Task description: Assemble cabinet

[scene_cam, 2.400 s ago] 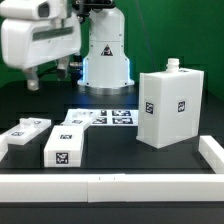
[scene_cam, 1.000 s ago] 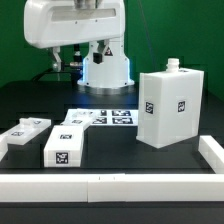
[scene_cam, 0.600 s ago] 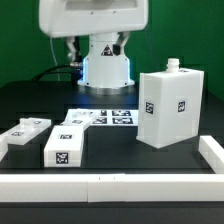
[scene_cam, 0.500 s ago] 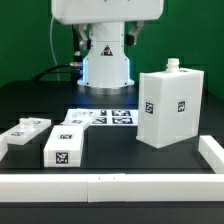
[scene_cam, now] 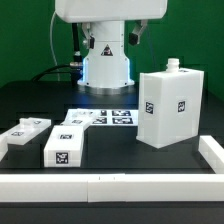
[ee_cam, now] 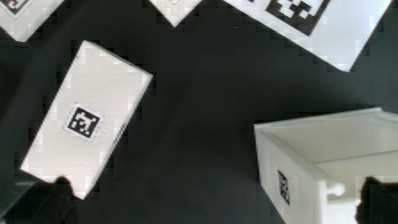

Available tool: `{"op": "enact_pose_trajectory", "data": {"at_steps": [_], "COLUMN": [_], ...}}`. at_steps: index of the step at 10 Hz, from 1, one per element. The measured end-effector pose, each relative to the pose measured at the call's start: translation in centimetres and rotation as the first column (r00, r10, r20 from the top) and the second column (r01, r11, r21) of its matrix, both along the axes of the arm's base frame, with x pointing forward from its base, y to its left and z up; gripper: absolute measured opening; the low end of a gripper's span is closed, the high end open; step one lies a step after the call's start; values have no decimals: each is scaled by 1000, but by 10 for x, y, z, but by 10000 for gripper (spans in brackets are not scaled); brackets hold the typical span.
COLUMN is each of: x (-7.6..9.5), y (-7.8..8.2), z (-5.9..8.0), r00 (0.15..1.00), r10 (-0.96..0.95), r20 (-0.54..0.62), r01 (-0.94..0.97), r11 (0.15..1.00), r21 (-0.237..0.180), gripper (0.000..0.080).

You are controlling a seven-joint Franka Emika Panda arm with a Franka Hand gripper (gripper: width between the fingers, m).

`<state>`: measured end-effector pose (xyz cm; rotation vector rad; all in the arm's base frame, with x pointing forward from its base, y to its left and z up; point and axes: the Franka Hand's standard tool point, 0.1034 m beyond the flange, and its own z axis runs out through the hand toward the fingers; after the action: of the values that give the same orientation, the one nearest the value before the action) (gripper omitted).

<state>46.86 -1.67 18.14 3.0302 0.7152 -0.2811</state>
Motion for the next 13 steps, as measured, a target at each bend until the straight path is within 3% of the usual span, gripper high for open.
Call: {"op": "enact_pose_trajectory", "data": {"at_steps": [3,4,5,8,11,12,13], "x": [8,7,8,5,-2,0,5], "y": [64,72,69,70,102,106,100], "z": [-2,-3,-5,-7,-14,-15,-16], "r00": [994,991,977,971,897,875,890], "r10": [-110,-135,-207,-234,-441,-483,-450], "r20": [20,24,53,52,37,40,77], "r01": [111,136,208,235,442,484,451], "r11": [993,990,978,972,897,875,892], "r21": [-35,-36,-8,-13,-13,0,2], "gripper": [795,795,795,795,795,795,795]}}
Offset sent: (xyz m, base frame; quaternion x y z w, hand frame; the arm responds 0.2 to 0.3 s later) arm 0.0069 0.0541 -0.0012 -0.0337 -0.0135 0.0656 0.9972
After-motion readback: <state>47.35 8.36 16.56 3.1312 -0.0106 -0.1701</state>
